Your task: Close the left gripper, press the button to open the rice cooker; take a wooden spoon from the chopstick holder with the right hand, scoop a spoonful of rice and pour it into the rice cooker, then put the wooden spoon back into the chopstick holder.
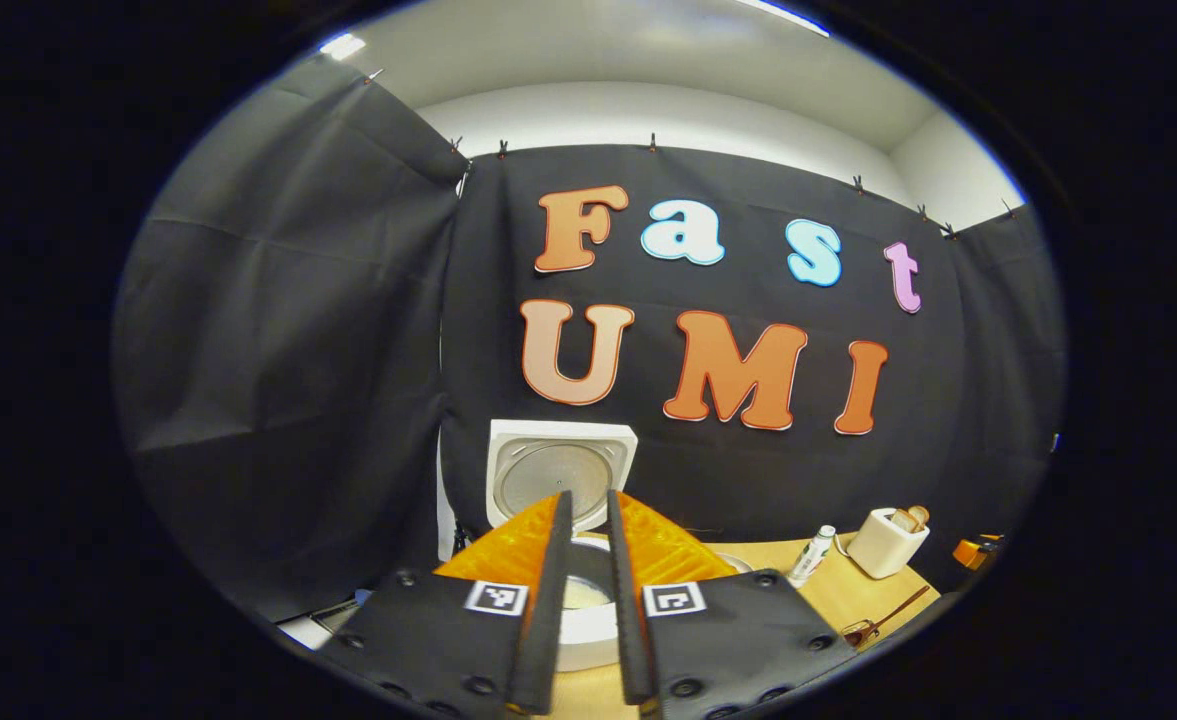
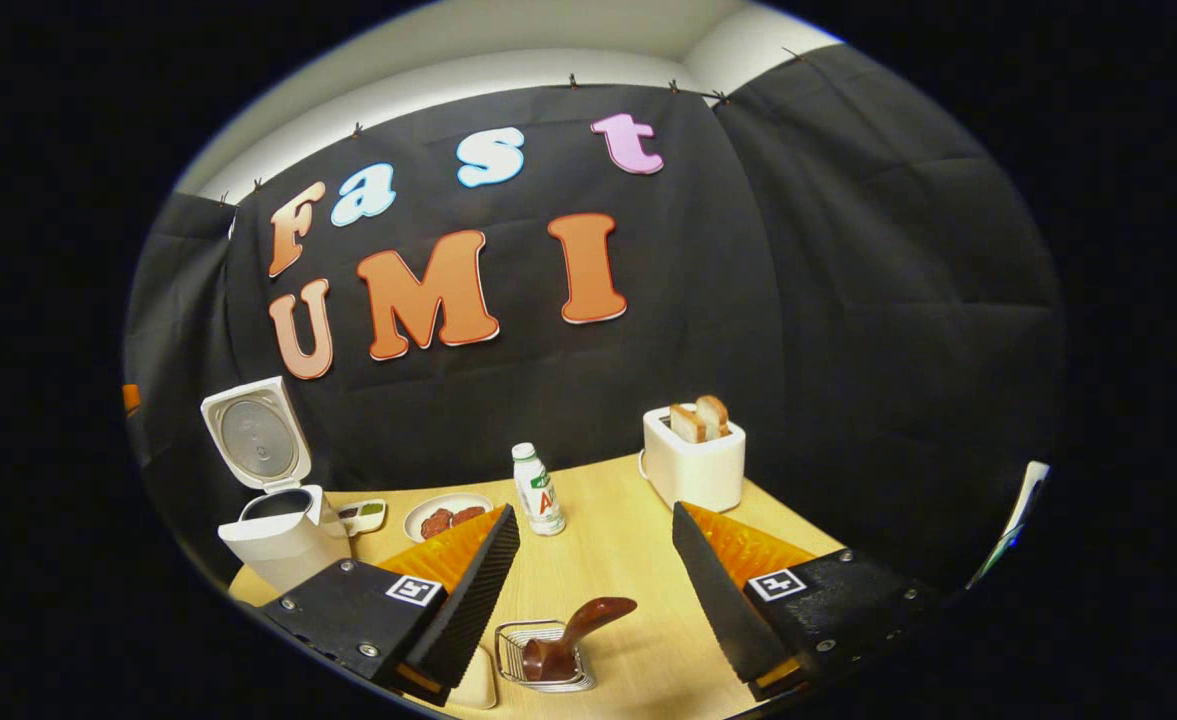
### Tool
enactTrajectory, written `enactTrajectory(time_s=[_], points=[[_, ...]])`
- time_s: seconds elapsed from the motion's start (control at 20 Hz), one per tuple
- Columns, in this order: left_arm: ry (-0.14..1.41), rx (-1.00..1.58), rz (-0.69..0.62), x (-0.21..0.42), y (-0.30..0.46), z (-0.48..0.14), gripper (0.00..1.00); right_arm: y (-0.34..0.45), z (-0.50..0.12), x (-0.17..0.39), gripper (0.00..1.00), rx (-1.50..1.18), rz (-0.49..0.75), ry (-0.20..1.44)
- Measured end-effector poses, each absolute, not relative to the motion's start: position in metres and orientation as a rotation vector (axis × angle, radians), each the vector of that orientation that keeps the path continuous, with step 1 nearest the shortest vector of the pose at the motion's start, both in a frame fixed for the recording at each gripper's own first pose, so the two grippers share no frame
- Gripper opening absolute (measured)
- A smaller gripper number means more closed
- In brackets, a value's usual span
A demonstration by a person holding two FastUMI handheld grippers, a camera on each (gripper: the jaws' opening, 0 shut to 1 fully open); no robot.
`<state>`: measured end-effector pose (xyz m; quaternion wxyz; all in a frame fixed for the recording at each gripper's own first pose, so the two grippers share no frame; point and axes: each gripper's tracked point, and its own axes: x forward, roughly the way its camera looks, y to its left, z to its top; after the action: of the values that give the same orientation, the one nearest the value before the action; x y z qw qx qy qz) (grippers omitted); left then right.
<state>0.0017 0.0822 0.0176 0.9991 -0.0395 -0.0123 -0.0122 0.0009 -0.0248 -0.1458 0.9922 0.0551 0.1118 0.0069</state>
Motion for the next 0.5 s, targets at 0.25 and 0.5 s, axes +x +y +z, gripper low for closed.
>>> enactTrajectory(time_s=[0.25, 0.5], points=[[-0.002, -0.108, 0.017, -0.024, 0.090, 0.015, 0.30, -0.024, -0.200, 0.009, 0.96, 0.185, 0.025, 0.337], [0.009, -0.105, 0.058, -0.037, 0.101, 0.010, 0.79, -0.018, -0.239, 0.015, 0.95, 0.241, 0.038, 0.427]])
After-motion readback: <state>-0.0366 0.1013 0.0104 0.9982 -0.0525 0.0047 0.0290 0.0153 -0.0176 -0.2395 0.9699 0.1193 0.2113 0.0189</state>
